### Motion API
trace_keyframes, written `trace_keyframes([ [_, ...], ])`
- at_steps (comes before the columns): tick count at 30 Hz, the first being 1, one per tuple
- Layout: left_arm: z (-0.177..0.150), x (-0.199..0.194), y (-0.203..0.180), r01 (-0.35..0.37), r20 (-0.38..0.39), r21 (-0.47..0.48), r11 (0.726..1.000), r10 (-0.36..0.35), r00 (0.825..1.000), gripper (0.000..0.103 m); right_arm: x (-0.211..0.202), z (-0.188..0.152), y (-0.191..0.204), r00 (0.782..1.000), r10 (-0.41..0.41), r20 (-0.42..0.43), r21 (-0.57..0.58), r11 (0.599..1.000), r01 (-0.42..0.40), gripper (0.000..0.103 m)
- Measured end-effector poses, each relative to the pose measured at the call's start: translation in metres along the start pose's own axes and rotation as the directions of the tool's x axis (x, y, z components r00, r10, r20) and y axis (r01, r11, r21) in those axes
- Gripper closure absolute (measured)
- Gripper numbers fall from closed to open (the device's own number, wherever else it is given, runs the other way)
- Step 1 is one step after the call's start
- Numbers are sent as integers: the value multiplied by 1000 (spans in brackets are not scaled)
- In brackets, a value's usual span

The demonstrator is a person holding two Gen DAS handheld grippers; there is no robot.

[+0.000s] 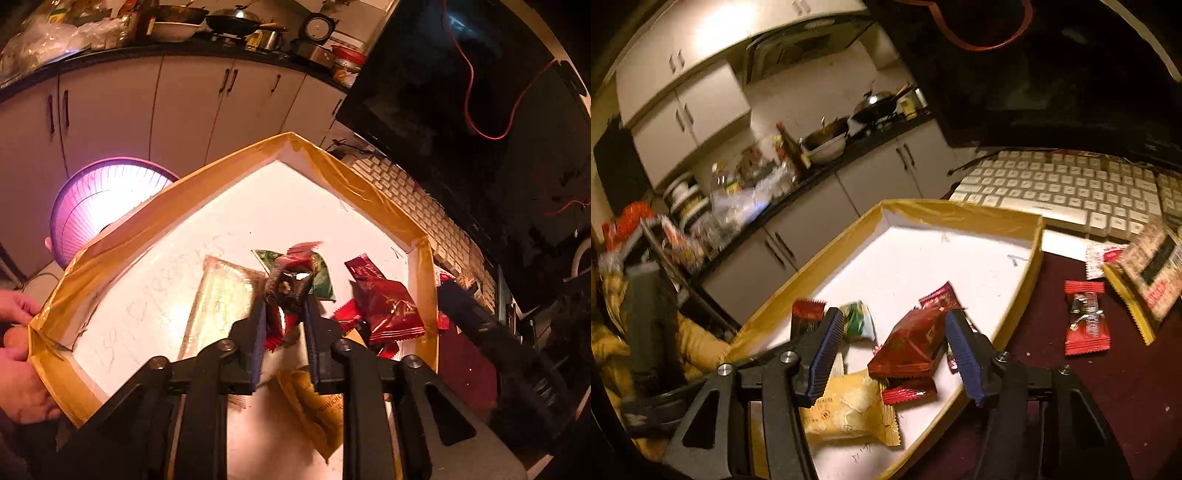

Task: Organize snacks
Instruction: 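Open both grippers and move both tools back over the desk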

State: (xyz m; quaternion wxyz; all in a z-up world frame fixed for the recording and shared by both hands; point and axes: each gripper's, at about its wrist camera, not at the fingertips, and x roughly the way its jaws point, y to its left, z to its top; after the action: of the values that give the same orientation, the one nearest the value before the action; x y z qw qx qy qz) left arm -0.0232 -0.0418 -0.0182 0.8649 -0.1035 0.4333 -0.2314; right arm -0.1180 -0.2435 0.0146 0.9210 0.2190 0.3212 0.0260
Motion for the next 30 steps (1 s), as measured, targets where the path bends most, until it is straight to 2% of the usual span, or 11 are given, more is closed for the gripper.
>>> trace_keyframes([
  [1,0,-1,0,-6,0,-2,1000,6,1000,78,-4,1,-4,1000,5,2,31,1000,-5,43],
  [4,-3,-14,-10,-18,47,15,1000,17,999,54,-18,0,-21,1000,31,0,120,992,-31,42],
  [5,-4,-20,-16,-22,74,35,999,20,997,40,-23,-1,-25,999,32,0,131,991,-32,43],
  [6,-6,-26,-22,-35,105,55,998,29,994,30,-29,-3,-30,1000,24,0,140,990,-24,42],
  [10,-17,-44,-48,-81,209,139,987,51,977,28,-53,-13,-58,999,-53,-1,191,980,52,42],
  [13,-25,-48,-68,-77,230,224,972,24,973,28,-64,-20,-80,996,-92,-19,246,965,94,42],
  [18,-32,-45,-86,-17,185,272,962,-35,982,28,-67,-28,-106,985,-159,-61,305,937,171,42],
  [20,-34,-44,-89,-8,174,280,960,-43,984,28,-62,-29,-111,984,-159,-80,323,930,176,42],
  [27,-49,-37,-100,3,127,360,933,-52,991,28,-55,-32,-110,978,-179,-106,310,929,203,42],
  [30,-48,-36,-101,41,101,348,936,-81,992,28,-54,-27,-106,974,-195,-112,300,928,220,42],
])
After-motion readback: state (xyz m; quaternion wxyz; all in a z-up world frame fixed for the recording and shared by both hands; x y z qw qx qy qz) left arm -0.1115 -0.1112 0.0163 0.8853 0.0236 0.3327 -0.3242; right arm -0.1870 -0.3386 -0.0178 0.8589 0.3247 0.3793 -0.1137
